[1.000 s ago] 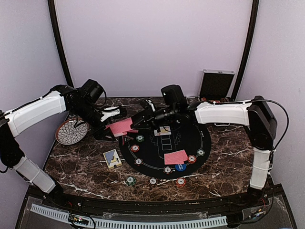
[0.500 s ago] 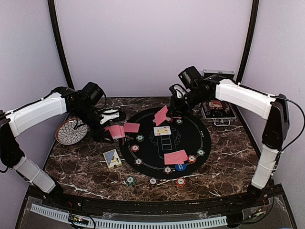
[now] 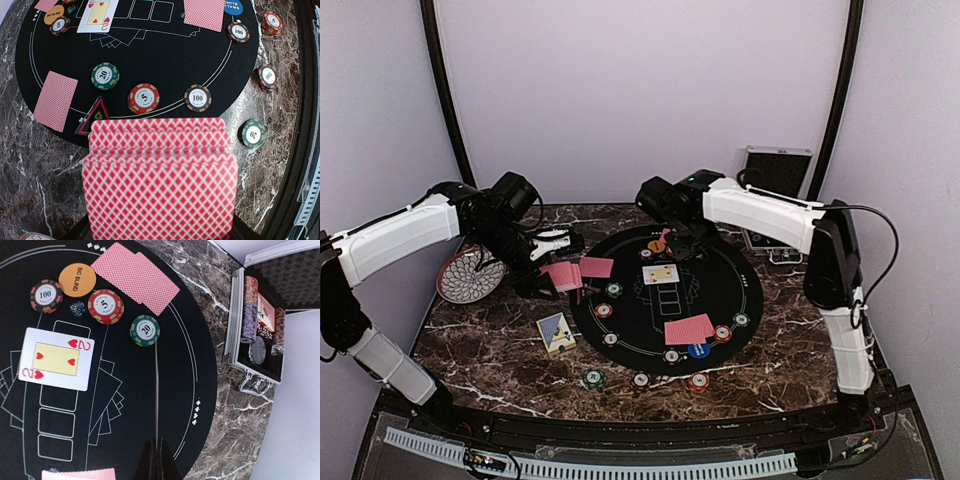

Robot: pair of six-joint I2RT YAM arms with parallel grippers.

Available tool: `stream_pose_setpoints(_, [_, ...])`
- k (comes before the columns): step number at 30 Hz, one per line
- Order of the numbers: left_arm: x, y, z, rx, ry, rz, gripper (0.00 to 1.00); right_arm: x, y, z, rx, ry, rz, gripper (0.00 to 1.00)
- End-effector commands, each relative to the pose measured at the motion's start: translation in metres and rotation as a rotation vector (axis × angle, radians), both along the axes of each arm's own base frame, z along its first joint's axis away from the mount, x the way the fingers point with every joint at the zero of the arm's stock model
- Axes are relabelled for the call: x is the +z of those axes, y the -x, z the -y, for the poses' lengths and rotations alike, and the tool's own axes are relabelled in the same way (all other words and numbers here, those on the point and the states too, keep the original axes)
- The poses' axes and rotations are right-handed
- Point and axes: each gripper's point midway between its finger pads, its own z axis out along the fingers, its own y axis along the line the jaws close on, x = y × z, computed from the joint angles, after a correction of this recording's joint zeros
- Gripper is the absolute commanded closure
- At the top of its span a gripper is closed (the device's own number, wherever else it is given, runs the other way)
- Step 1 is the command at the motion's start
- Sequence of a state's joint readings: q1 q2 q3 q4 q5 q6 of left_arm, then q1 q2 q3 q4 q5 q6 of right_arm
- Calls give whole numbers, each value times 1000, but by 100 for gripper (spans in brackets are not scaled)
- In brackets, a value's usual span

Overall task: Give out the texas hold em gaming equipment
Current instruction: Flop the poker card in the community card area.

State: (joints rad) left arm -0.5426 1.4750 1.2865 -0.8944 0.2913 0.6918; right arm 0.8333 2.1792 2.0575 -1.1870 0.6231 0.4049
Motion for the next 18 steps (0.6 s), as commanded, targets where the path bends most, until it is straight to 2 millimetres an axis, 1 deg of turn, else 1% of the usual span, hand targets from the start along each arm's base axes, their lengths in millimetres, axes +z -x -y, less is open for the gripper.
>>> stream_pose_setpoints(1, [8, 5, -1, -7, 20, 7, 100, -12, -1, -3, 22, 202, 41, 100])
stream_pose_setpoints(3, [8, 6, -1, -7, 18, 6, 100, -24, 1, -16, 40, 177, 20, 100])
stream_pose_setpoints(7, [9, 6, -2, -8, 18, 10, 100, -49, 10, -40, 83, 139, -25, 100])
stream_pose_setpoints(13, [9, 6, 0, -8, 25, 6, 100, -80, 26, -63, 136, 118, -88, 100])
stream_pose_setpoints(18, [10, 5, 0, -8, 24, 10, 100, -96, 38, -78, 166, 74, -141, 100])
